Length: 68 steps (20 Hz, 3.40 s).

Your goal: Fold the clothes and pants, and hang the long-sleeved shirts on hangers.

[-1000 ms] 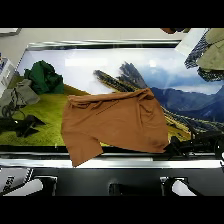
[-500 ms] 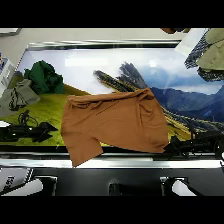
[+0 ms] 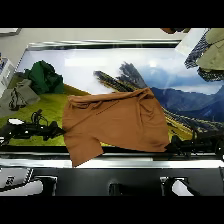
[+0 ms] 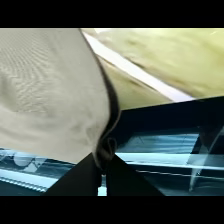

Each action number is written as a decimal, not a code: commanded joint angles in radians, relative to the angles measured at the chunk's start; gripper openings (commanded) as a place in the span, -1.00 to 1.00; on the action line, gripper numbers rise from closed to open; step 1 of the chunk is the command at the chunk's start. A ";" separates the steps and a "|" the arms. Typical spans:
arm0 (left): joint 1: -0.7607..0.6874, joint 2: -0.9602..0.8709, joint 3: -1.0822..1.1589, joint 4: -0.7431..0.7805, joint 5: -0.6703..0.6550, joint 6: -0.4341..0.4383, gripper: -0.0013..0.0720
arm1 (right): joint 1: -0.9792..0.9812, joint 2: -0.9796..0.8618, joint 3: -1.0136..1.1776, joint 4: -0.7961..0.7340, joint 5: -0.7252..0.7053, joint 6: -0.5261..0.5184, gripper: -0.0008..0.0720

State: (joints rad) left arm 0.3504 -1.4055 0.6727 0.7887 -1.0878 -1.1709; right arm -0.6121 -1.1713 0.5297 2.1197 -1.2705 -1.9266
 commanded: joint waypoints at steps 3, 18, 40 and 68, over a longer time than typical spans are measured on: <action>-0.017 -0.004 0.060 -0.009 0.004 -0.004 -0.92 | 0.001 0.033 0.009 0.208 0.011 -0.078 -0.89; -0.153 0.095 1.104 0.351 -0.132 -0.361 -0.92 | 0.469 0.044 1.160 -0.149 0.343 0.283 -0.89; -0.161 0.374 1.100 0.451 -0.233 -0.417 -0.92 | 0.469 0.050 1.477 -0.152 -0.107 0.570 -0.89; -0.291 -0.439 1.051 0.416 -0.401 -0.321 -0.92 | 0.473 -0.807 1.477 -0.380 -0.183 0.633 -0.89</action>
State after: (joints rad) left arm 0.0605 -1.8484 1.7222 1.2022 -1.3289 -1.4914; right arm -0.1429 -1.9755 2.0064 1.7874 -1.3571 -1.2743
